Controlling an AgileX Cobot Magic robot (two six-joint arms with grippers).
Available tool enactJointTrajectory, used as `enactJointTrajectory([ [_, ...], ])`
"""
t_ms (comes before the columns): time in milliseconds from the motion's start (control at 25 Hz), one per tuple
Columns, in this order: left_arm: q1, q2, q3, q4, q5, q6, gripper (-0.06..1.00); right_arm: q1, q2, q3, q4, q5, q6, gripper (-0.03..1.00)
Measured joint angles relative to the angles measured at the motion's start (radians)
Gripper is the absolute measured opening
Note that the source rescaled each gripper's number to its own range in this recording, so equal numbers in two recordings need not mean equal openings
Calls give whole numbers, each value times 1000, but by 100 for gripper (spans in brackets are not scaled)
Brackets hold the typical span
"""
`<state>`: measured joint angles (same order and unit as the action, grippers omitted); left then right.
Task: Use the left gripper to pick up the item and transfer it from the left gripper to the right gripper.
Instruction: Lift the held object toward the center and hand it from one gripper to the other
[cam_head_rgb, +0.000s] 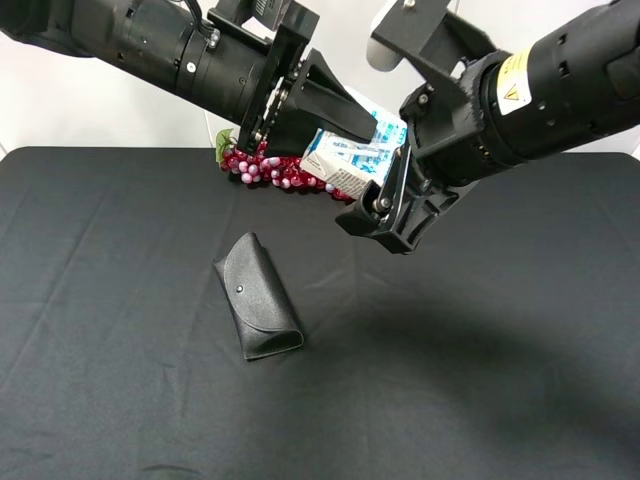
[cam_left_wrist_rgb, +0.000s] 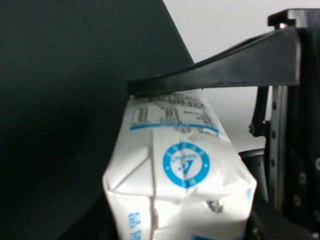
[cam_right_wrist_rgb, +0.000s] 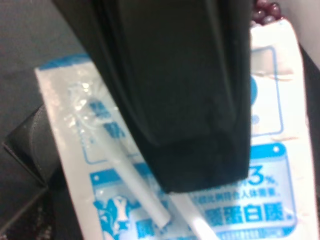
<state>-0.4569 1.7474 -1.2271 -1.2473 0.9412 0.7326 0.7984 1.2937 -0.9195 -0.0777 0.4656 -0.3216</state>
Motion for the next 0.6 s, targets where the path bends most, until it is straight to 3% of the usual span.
enactJointTrajectory([
  [240, 0, 0, 0, 0, 0, 2, 0, 0, 6, 0, -6, -17, 0, 100],
  [280, 0, 0, 0, -1, 0, 2, 0, 0, 6, 0, -9, -18, 0, 95],
  [320, 0, 0, 0, -1, 0, 2, 0, 0, 6, 0, -12, -19, 0, 74],
  [360, 0, 0, 0, 0, 4, 2, 0, 0, 6, 0, -21, -20, 0, 45],
  [400, 0, 0, 1, 5, 8, 2, 1, 0, 6, 0, -25, -19, 0, 3],
  [600, 0, 0, 1, 11, 6, 2, 1, 0, 6, 0, -29, -19, 0, 4],
])
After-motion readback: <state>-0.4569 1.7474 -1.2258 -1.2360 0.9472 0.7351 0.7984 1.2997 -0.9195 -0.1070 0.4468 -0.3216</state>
